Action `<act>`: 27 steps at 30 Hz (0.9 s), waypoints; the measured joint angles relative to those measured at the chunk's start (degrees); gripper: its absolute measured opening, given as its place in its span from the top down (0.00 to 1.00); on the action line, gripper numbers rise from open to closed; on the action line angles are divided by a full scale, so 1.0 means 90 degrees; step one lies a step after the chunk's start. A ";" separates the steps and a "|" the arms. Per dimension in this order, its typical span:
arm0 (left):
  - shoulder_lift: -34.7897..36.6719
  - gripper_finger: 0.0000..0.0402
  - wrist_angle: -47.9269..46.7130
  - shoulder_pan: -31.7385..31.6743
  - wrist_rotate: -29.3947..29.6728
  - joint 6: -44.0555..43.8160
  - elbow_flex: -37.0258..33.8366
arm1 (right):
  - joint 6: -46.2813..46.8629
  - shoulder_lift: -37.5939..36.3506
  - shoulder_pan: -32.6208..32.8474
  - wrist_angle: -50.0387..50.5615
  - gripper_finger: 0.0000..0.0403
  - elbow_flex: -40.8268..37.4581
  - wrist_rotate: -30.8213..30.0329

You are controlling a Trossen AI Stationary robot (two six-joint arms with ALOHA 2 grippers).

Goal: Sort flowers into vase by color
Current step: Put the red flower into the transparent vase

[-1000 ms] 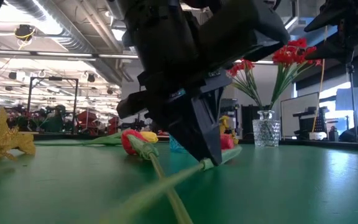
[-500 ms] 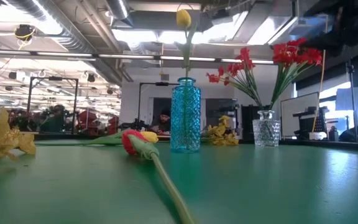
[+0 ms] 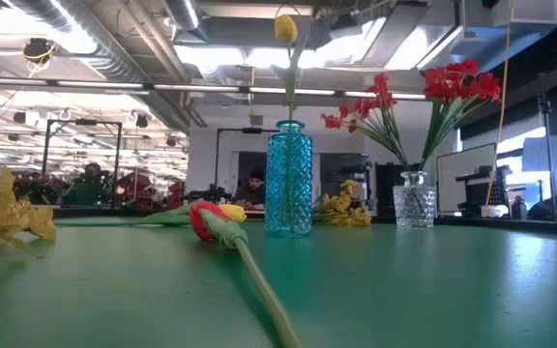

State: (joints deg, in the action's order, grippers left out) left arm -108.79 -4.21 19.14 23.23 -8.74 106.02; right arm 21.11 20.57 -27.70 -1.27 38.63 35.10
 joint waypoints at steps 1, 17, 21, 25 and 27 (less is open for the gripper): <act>-0.0005 1.00 0.0102 -0.0197 -0.0301 0.0062 0.0000 | -0.0095 0.0049 0.0000 -0.0035 0.11 0.0000 -0.0031; -0.0014 1.00 0.1046 -0.2061 -0.1970 0.0406 -0.0005 | -0.0926 0.1926 0.1182 -0.1977 0.11 -0.0347 -0.0289; -0.0016 1.00 0.1193 -0.2253 -0.2212 0.0379 -0.0005 | -0.0960 0.2183 0.1415 -0.2340 0.11 -0.0347 -0.0369; -0.0015 1.00 0.1298 -0.2337 -0.2476 0.0379 -0.0005 | -0.0912 0.2490 0.1560 -0.2487 0.11 -0.0347 -0.0891; -0.0015 1.00 0.1382 -0.2337 -0.2608 0.0383 -0.0005 | -0.0875 0.2674 0.1598 -0.2579 0.11 -0.0347 -0.1150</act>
State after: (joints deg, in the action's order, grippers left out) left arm -108.92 8.23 -1.89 -0.23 -5.29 105.97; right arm 13.24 44.63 -13.32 -24.48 35.51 24.75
